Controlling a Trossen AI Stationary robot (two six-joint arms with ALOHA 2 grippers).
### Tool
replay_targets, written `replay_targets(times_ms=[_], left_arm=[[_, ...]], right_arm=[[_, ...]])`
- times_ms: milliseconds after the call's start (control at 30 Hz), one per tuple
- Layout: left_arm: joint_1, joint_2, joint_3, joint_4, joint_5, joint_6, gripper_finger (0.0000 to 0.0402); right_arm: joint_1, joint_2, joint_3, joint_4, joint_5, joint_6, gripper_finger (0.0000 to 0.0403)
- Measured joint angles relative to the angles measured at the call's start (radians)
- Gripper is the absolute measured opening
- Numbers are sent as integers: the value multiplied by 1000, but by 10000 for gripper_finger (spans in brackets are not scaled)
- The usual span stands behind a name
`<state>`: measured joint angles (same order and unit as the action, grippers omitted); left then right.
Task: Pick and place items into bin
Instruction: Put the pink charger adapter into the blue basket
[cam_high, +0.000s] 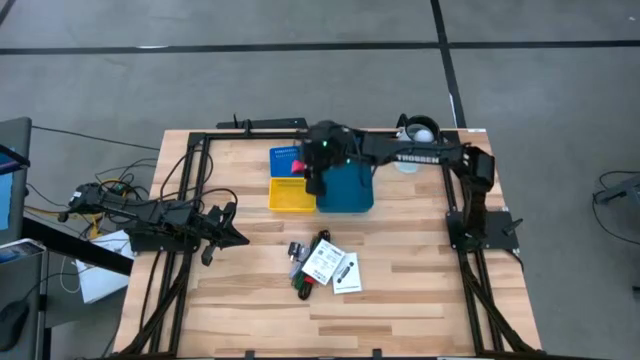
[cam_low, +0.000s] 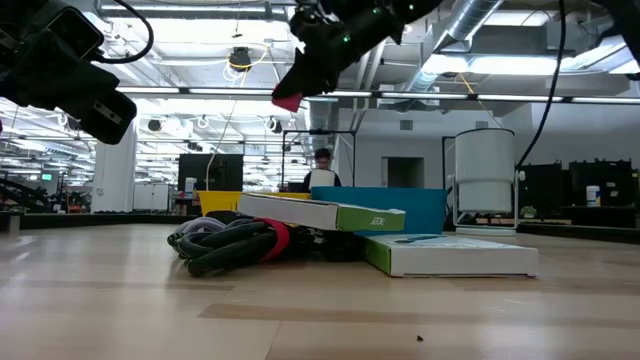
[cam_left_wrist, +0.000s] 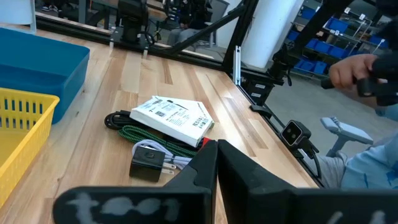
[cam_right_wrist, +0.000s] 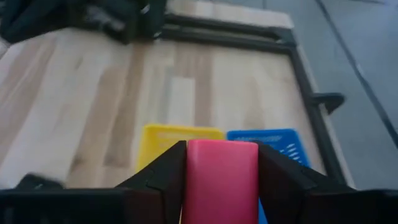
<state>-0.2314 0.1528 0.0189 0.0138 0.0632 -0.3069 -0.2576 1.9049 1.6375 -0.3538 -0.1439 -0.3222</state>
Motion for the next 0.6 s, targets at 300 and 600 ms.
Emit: replay_targets(times_ms=[300, 600], left_arm=[[0, 0, 0, 0, 0, 0, 0], [0, 0, 0, 0, 0, 0, 0]], right_arm=[[-95, 47, -1, 111, -124, 57, 147], [-119, 173, -1, 166, -128, 71, 160]])
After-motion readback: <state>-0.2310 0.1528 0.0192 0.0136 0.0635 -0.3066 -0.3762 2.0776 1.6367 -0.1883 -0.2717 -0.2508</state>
